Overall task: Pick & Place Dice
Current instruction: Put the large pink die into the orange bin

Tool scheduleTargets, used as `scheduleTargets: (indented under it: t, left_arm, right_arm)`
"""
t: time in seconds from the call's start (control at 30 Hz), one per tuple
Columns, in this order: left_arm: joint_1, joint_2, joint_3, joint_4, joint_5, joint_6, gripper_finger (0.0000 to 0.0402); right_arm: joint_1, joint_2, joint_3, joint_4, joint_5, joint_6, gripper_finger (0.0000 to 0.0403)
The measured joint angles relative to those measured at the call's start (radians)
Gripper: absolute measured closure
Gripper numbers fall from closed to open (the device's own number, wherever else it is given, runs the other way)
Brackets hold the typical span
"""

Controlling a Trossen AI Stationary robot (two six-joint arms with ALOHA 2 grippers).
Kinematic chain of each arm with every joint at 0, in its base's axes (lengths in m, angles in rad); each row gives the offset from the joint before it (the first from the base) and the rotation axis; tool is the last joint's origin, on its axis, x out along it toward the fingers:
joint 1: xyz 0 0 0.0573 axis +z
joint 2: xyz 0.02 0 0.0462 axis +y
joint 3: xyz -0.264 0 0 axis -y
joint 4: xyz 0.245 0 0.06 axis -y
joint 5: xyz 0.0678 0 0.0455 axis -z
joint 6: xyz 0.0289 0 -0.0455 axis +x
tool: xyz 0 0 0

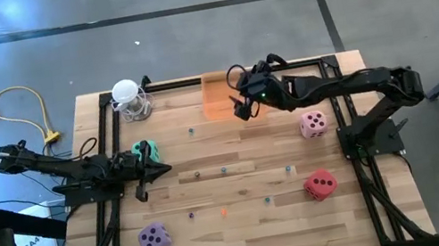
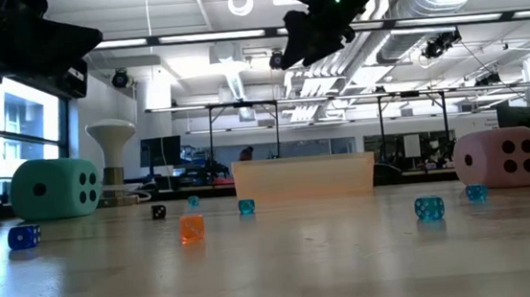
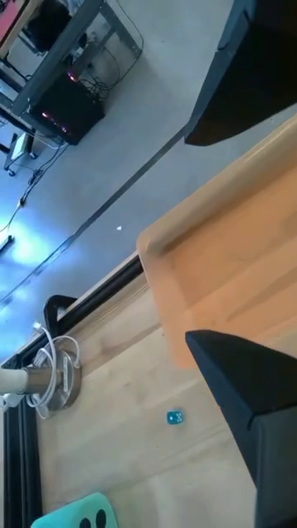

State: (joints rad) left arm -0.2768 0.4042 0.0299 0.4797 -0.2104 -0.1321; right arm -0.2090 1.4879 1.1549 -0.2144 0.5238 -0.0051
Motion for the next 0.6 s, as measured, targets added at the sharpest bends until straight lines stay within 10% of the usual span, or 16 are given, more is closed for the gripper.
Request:
scheduleTargets:
  t: [0.37, 0.6]
  left_arm:
    - [0.0, 0.0, 0.0, 0.0, 0.002, -0.055, 0.0401]
    - [0.0, 0.0, 0.0, 0.0, 0.023, -0.056, 0.0401]
  right_arm:
    - [0.032, 0.0, 0.0, -0.011, -0.02, -0.058, 0.0015]
    - [0.053, -0.065, 0.0, -0.303, -0.009, 0.225, 0.0015]
